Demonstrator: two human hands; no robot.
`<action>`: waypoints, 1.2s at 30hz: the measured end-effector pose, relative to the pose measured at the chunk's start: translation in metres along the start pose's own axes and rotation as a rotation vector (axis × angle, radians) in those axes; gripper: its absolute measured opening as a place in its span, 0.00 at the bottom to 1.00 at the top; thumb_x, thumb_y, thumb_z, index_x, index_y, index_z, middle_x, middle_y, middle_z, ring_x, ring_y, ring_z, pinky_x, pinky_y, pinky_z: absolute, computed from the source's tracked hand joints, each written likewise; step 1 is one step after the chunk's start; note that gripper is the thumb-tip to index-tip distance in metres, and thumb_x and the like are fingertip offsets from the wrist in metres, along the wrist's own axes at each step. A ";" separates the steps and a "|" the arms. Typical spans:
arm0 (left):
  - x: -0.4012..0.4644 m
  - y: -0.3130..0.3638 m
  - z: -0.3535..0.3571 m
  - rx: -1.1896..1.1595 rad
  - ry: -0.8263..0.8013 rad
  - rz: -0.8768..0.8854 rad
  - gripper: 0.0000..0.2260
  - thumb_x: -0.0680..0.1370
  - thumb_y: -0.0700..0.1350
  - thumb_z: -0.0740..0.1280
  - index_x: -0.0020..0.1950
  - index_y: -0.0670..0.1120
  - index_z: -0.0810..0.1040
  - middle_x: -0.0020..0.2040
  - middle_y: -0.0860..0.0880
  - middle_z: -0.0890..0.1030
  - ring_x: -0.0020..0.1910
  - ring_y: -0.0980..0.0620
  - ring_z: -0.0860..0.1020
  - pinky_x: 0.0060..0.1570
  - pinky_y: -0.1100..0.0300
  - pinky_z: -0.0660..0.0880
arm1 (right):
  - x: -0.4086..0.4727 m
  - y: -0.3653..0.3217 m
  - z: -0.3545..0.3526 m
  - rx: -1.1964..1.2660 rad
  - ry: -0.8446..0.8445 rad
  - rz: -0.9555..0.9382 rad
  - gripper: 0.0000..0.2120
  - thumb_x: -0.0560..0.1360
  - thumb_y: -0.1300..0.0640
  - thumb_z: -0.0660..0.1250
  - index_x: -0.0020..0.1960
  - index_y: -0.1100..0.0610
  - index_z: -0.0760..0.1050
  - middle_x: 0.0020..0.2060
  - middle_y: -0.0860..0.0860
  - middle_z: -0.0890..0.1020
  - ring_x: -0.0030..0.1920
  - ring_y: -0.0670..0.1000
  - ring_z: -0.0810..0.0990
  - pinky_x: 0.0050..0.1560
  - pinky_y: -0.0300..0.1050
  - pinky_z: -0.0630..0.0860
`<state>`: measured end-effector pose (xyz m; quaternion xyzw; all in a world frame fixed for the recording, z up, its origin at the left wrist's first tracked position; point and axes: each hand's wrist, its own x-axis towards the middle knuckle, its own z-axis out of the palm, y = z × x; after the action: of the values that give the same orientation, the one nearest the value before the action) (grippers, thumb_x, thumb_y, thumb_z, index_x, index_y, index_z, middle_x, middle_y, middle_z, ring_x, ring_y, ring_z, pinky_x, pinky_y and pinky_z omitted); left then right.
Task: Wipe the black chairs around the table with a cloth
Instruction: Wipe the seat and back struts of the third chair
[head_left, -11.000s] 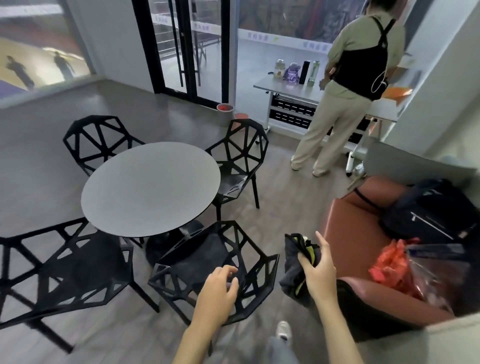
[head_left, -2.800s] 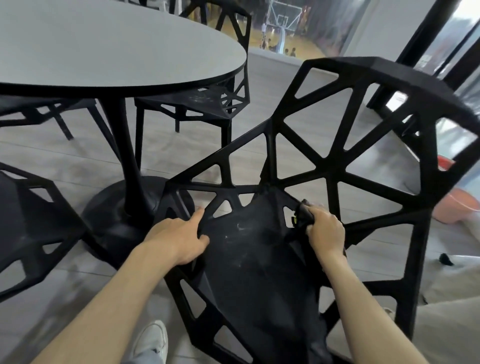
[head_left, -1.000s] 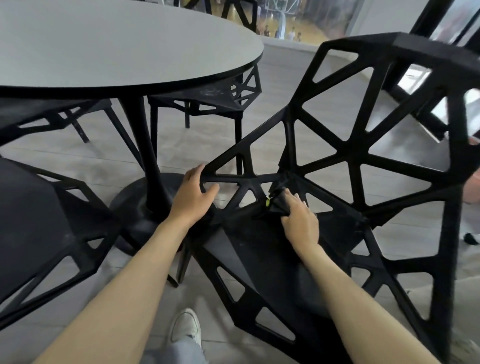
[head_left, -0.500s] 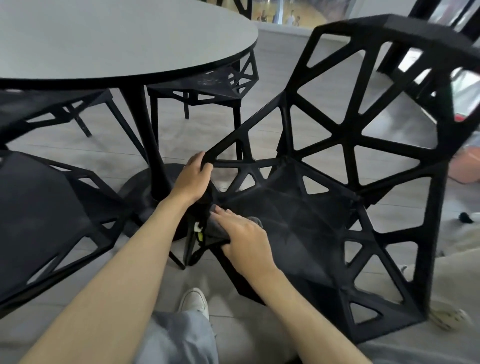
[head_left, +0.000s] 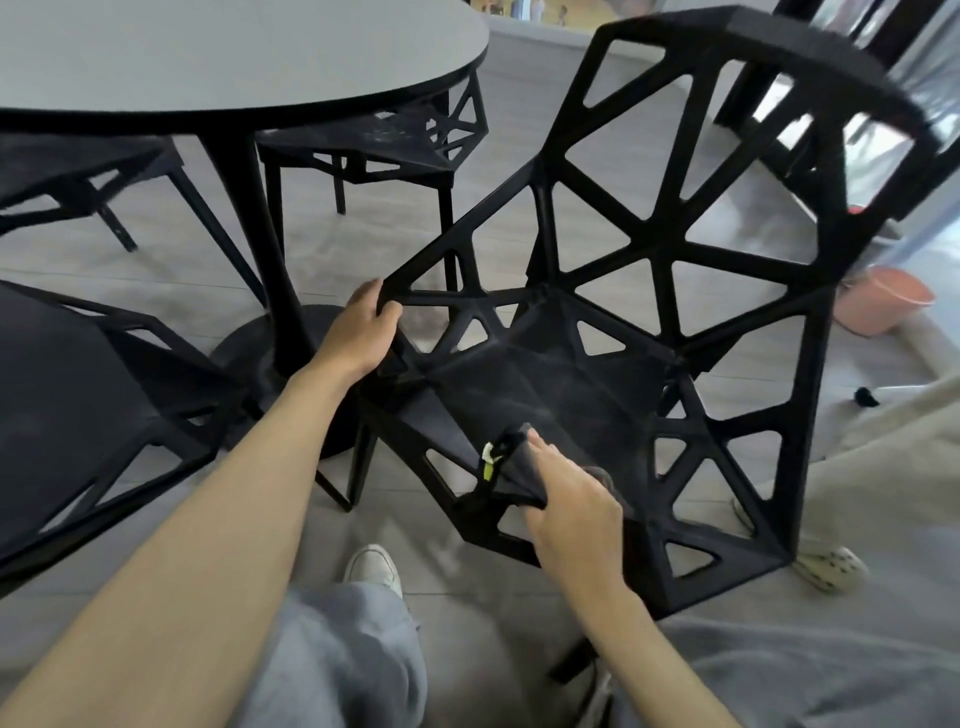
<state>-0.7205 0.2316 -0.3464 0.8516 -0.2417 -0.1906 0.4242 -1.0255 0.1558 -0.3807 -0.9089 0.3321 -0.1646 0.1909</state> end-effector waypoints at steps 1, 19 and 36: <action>0.000 0.000 0.001 -0.003 0.003 -0.003 0.28 0.85 0.54 0.55 0.85 0.52 0.55 0.85 0.53 0.55 0.82 0.50 0.58 0.80 0.50 0.56 | -0.009 0.000 0.002 0.039 -0.013 -0.059 0.37 0.62 0.62 0.75 0.70 0.48 0.78 0.66 0.42 0.81 0.67 0.46 0.79 0.63 0.41 0.75; -0.006 0.000 -0.001 -0.155 -0.017 -0.064 0.31 0.81 0.56 0.56 0.85 0.51 0.57 0.85 0.53 0.55 0.82 0.50 0.58 0.77 0.54 0.57 | -0.074 0.072 -0.021 -0.030 0.227 -0.356 0.29 0.70 0.67 0.69 0.69 0.49 0.80 0.71 0.43 0.77 0.73 0.45 0.74 0.70 0.51 0.74; -0.009 -0.003 -0.004 -0.266 -0.002 -0.077 0.28 0.83 0.50 0.58 0.83 0.49 0.61 0.83 0.51 0.61 0.80 0.52 0.61 0.80 0.52 0.58 | -0.063 0.111 -0.047 -0.355 -0.165 -0.956 0.25 0.77 0.64 0.69 0.71 0.47 0.78 0.78 0.44 0.69 0.80 0.52 0.64 0.73 0.56 0.70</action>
<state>-0.7250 0.2406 -0.3457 0.7964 -0.1819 -0.2382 0.5253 -1.1515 0.1085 -0.4014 -0.9875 -0.1140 -0.1022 -0.0372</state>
